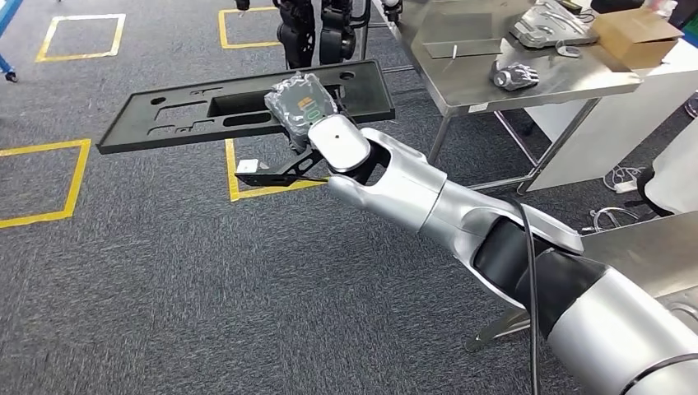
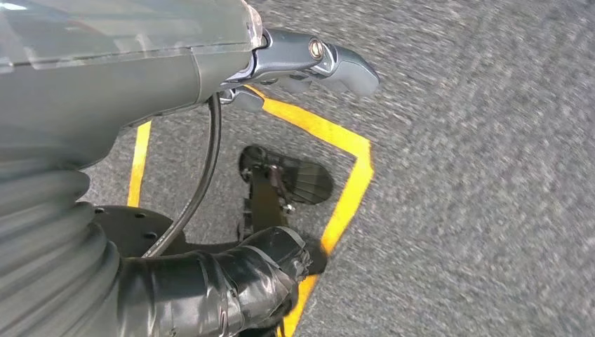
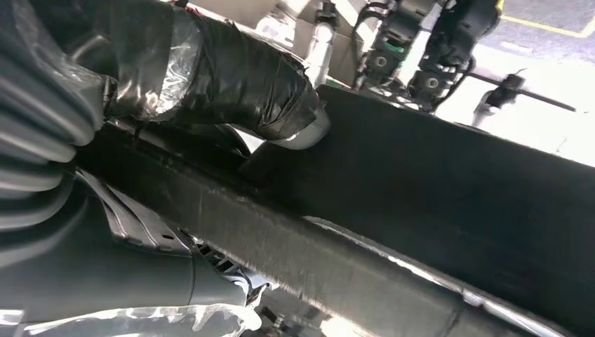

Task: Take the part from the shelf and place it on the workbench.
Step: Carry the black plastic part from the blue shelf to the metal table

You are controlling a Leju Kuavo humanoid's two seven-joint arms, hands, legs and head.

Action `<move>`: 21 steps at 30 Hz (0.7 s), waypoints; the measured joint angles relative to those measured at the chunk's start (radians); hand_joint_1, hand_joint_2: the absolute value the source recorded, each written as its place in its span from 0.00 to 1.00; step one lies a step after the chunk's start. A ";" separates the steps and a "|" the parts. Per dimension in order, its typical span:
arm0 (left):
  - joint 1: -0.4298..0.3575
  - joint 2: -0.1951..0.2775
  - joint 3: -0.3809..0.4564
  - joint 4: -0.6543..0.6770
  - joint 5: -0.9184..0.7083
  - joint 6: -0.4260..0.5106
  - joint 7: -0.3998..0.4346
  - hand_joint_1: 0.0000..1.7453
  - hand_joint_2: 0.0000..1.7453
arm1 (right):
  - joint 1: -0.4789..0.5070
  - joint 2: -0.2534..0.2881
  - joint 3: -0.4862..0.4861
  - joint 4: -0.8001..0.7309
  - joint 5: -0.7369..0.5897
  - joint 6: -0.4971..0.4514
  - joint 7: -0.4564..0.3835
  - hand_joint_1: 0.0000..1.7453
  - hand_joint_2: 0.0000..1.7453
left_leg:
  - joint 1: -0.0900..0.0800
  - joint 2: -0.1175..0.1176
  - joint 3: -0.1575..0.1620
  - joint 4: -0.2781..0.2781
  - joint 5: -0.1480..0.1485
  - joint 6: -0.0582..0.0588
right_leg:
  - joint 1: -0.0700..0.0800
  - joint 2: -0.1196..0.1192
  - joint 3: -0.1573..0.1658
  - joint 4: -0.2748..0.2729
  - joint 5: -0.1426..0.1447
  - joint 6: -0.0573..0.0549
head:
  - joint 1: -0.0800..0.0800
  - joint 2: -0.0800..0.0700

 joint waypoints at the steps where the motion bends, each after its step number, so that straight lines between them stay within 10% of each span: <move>1: -0.001 0.002 0.000 0.000 0.002 -0.001 0.003 0.00 1.00 | -0.005 0.014 0.000 0.009 0.003 -0.001 0.003 1.00 1.00 | -0.002 0.011 0.004 -0.001 -0.004 -0.004 | 0.009 -0.020 0.025 -0.048 0.011 -0.007 | 0.000 0.000; 5: -0.007 0.007 -0.001 0.000 0.000 -0.002 0.010 0.00 1.00 | -0.011 0.038 0.000 0.028 0.008 -0.014 0.003 1.00 1.00 | -0.003 0.043 0.016 -0.003 -0.020 -0.023 | 0.023 -0.006 0.047 -0.085 0.006 -0.026 | -0.001 0.000; 9: -0.001 0.008 -0.004 -0.001 -0.004 -0.004 0.012 0.00 1.00 | -0.007 0.037 -0.001 0.035 0.010 -0.021 0.002 1.00 1.00 | 0.004 -0.067 -0.068 0.186 -0.115 -0.027 | 0.012 0.041 0.068 -0.100 0.005 -0.047 | 0.000 0.000; 11: 0.006 0.008 -0.005 -0.001 -0.006 -0.005 0.013 0.00 1.00 | 0.002 0.037 -0.001 0.036 0.012 -0.020 0.002 1.00 1.00 | 0.004 -0.080 -0.129 0.286 -0.135 -0.030 | 0.011 0.075 0.069 -0.096 0.002 -0.051 | 0.000 0.000; 14: 0.008 0.009 -0.007 0.000 -0.012 -0.003 0.011 0.00 1.00 | 0.011 0.023 -0.002 0.036 0.012 -0.019 0.002 1.00 1.00 | 0.010 -0.101 -0.109 0.181 -0.031 -0.034 | 0.002 0.129 0.070 -0.076 -0.011 -0.041 | 0.000 0.000; 16: 0.011 0.008 -0.011 0.000 -0.014 0.001 0.011 0.00 1.00 | 0.018 -0.002 -0.007 0.032 0.013 -0.019 0.001 1.00 1.00 | 0.017 -0.156 -0.071 0.076 0.021 -0.036 | -0.002 0.157 0.059 -0.054 -0.023 -0.027 | -0.001 0.000; 18: 0.014 0.005 -0.018 0.000 -0.014 0.005 0.011 0.00 1.00 | 0.034 -0.033 -0.015 0.024 0.013 -0.019 0.001 1.00 1.00 | 0.017 -0.183 -0.060 0.051 0.018 -0.033 | -0.007 0.181 0.045 -0.044 -0.024 -0.014 | -0.002 0.000; 21: 0.015 0.002 -0.026 0.000 -0.014 0.008 0.011 0.00 1.00 | 0.060 -0.078 -0.030 0.014 0.012 -0.020 -0.002 1.00 1.00 | 0.014 -0.145 -0.051 0.036 0.023 -0.016 | -0.011 0.175 0.033 -0.038 -0.025 0.003 | -0.002 0.000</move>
